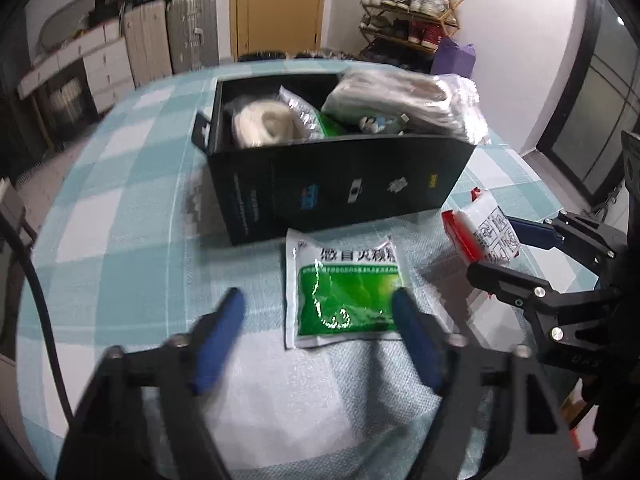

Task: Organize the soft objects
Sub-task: 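Carry both packets over the black box with both grippers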

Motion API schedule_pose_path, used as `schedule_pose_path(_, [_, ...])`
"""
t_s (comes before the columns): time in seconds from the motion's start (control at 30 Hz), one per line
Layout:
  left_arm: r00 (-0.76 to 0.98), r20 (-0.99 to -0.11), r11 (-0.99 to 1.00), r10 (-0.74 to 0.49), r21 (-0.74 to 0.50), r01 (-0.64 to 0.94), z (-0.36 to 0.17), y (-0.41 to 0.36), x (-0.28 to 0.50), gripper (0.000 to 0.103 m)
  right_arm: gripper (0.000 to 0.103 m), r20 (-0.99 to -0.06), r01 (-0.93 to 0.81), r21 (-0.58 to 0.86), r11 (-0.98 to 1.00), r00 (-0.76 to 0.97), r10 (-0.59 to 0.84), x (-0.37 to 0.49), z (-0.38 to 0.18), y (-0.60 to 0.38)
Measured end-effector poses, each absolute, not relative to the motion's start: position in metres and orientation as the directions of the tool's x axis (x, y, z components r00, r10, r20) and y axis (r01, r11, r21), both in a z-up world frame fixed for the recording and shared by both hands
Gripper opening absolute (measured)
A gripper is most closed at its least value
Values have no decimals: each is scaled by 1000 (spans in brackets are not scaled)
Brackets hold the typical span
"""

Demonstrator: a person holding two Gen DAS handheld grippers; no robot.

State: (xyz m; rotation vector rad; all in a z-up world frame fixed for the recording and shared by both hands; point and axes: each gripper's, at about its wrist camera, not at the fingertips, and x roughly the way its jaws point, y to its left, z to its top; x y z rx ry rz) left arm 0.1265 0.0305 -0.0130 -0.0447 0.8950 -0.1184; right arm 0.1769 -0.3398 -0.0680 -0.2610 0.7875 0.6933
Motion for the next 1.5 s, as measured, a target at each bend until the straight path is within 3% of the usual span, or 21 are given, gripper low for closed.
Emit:
schedule_pose_path(0.13, [609, -784, 992, -116, -63, 108, -16, 20, 131, 89, 56, -725, -656, 36, 754, 502, 472, 176, -67, -341])
schedule_pose_path(0.5, [576, -813, 991, -90, -14, 135, -29, 0, 145, 91, 56, -727, -644, 28, 765, 513, 458, 178, -66, -351])
schedule_pose_path(0.57, [579, -810, 991, -90, -16, 131, -29, 0, 145, 87, 56, -725, -642, 26, 766, 515, 457, 178, -65, -352])
schedule_pose_path(0.7, [595, -797, 989, -105, -21, 147, -26, 1, 142, 56, 56, -718, -646, 30, 762, 516, 466, 176, -64, -352])
schedule_pose_path(0.9, [610, -780, 986, -137, -51, 156, -23, 6, 131, 45, 56, -710, -657, 35, 753, 514, 481, 173, -62, -347])
schedule_pose_path(1.5, [681, -708, 982, -186, -128, 136, 15, 30, 101, 41, 56, -631, -674, 27, 739, 562, 535, 160, -34, -343])
